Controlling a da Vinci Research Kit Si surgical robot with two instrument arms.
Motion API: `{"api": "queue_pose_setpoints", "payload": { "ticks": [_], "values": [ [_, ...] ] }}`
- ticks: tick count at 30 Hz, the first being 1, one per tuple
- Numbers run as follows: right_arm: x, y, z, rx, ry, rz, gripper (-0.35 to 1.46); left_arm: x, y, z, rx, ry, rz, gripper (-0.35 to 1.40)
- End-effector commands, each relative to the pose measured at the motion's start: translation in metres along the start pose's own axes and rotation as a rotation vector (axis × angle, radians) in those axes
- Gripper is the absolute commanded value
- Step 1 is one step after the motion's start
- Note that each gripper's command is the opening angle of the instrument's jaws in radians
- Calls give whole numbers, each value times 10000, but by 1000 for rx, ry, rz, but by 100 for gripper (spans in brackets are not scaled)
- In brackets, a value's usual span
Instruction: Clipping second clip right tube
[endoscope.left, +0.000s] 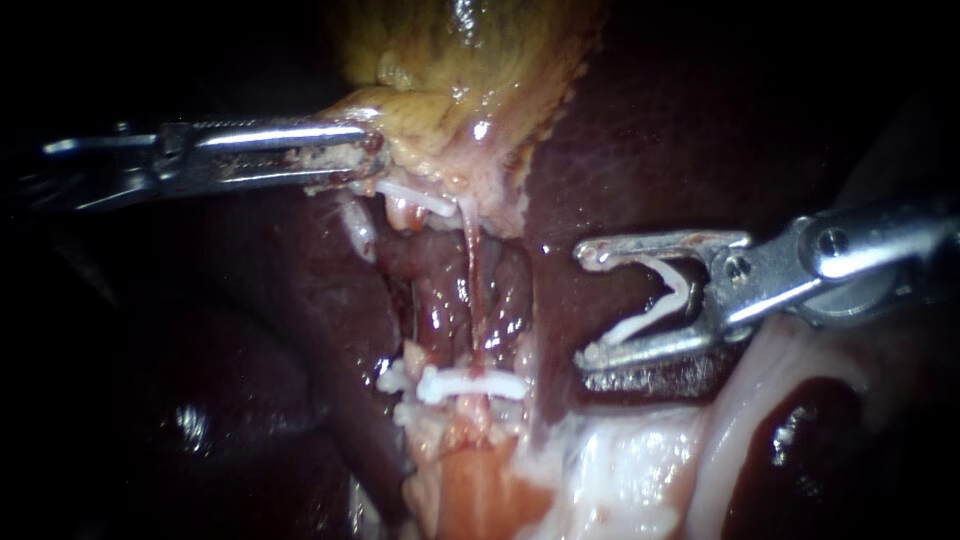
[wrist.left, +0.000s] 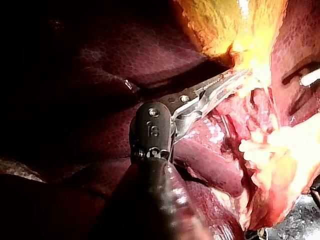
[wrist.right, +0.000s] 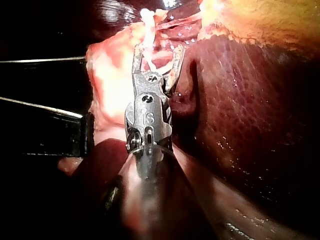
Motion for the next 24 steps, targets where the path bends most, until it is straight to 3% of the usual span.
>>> {"api": "queue_pose_setpoints", "payload": {
  "ticks": [1, 9, 15, 18, 24],
  "values": [
    [0, 0, 1, 0, 0, 0, 50, 1, 1, -2, -1, -1, 0, -35],
    [0, 0, 1, 3, 0, 0, 50, 22, 13, -48, -1, -8, -13, -35],
    [0, 0, 1, 2, 0, 0, 50, 50, 19, -88, 11, 28, -38, -35],
    [0, 0, 2, 2, 0, 0, 50, 55, 19, -96, 14, 34, -42, -35],
    [4, 0, 7, 9, 0, 1, 50, 49, 20, -94, 17, 36, -39, -35]
  ]
}}
